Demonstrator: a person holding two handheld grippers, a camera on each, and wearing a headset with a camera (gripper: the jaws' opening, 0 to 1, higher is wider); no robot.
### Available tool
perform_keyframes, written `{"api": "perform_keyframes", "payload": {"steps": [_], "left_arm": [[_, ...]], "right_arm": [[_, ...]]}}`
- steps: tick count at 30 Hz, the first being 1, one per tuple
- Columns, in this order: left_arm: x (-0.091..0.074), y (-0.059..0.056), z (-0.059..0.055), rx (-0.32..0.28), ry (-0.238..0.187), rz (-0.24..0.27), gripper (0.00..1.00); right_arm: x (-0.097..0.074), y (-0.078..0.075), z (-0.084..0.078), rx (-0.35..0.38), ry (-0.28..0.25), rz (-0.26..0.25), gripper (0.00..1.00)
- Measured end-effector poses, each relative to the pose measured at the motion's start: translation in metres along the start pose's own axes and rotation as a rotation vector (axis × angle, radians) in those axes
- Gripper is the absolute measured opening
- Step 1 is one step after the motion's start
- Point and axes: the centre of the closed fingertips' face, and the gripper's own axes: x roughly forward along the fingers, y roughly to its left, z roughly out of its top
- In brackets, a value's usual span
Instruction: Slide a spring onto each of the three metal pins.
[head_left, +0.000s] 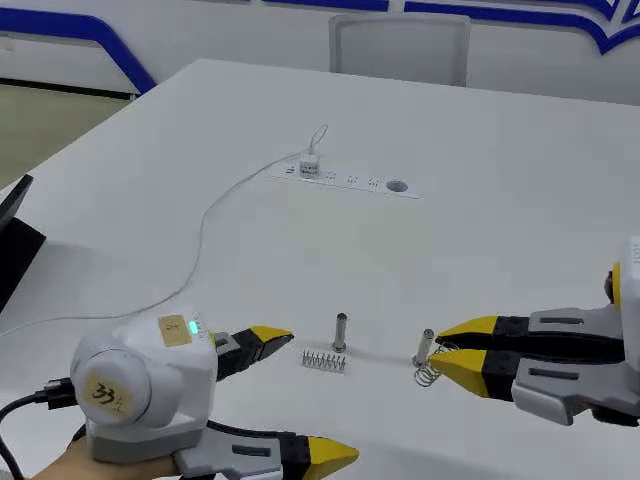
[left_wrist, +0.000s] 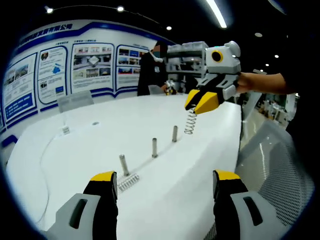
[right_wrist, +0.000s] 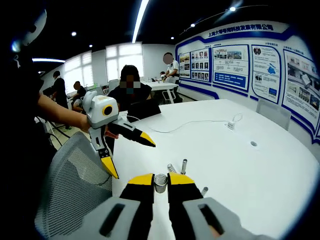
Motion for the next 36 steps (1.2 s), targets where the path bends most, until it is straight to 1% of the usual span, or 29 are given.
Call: {"api": "perform_keyframes", "payload": {"steps": [3, 5, 6, 7, 9, 12, 14, 17, 21, 25, 29, 32, 36], "left_arm": [[-0.002, 0.003, -0.005, -0.030, -0.005, 0.025, 0.82], [-0.003, 0.004, -0.008, -0.035, 0.016, 0.024, 0.82], [-0.003, 0.005, -0.007, -0.036, 0.011, 0.035, 0.82], [-0.004, 0.006, -0.006, -0.041, 0.005, 0.038, 0.82], [-0.005, 0.006, -0.005, -0.057, -0.004, 0.039, 0.81], [-0.007, 0.007, -0.003, -0.059, -0.009, 0.047, 0.81], [-0.009, 0.007, -0.004, -0.062, -0.010, 0.050, 0.81], [-0.011, 0.008, -0.002, -0.067, -0.021, 0.060, 0.83], [-0.012, 0.011, -0.002, -0.073, -0.027, 0.069, 0.84], [-0.012, 0.010, -0.004, -0.088, -0.018, 0.070, 0.84], [-0.011, 0.007, -0.006, -0.081, -0.004, 0.061, 0.83], [-0.011, 0.007, -0.008, -0.081, 0.004, 0.061, 0.83], [-0.011, 0.008, -0.010, -0.085, 0.010, 0.063, 0.82]], "right_arm": [[-0.001, -0.008, -0.003, 0.012, 0.008, -0.024, 0.10], [-0.002, -0.014, -0.005, 0.018, 0.012, -0.038, 0.10], [-0.003, -0.016, -0.005, 0.021, 0.011, -0.044, 0.10], [-0.003, -0.021, -0.006, 0.020, 0.014, -0.063, 0.10], [-0.003, -0.026, -0.009, 0.016, 0.025, -0.082, 0.10], [-0.002, -0.036, -0.014, 0.014, 0.049, -0.116, 0.10], [-0.002, -0.038, -0.017, 0.003, 0.061, -0.122, 0.10], [0.001, -0.045, -0.021, -0.001, 0.072, -0.130, 0.10], [0.003, -0.054, -0.020, 0.002, 0.068, -0.149, 0.10], [0.009, -0.067, -0.017, 0.008, 0.062, -0.168, 0.10], [0.017, -0.080, -0.018, 0.020, 0.064, -0.188, 0.10], [0.027, -0.089, -0.024, 0.047, 0.083, -0.207, 0.10], [0.036, -0.092, -0.031, 0.055, 0.110, -0.212, 0.10]]}}
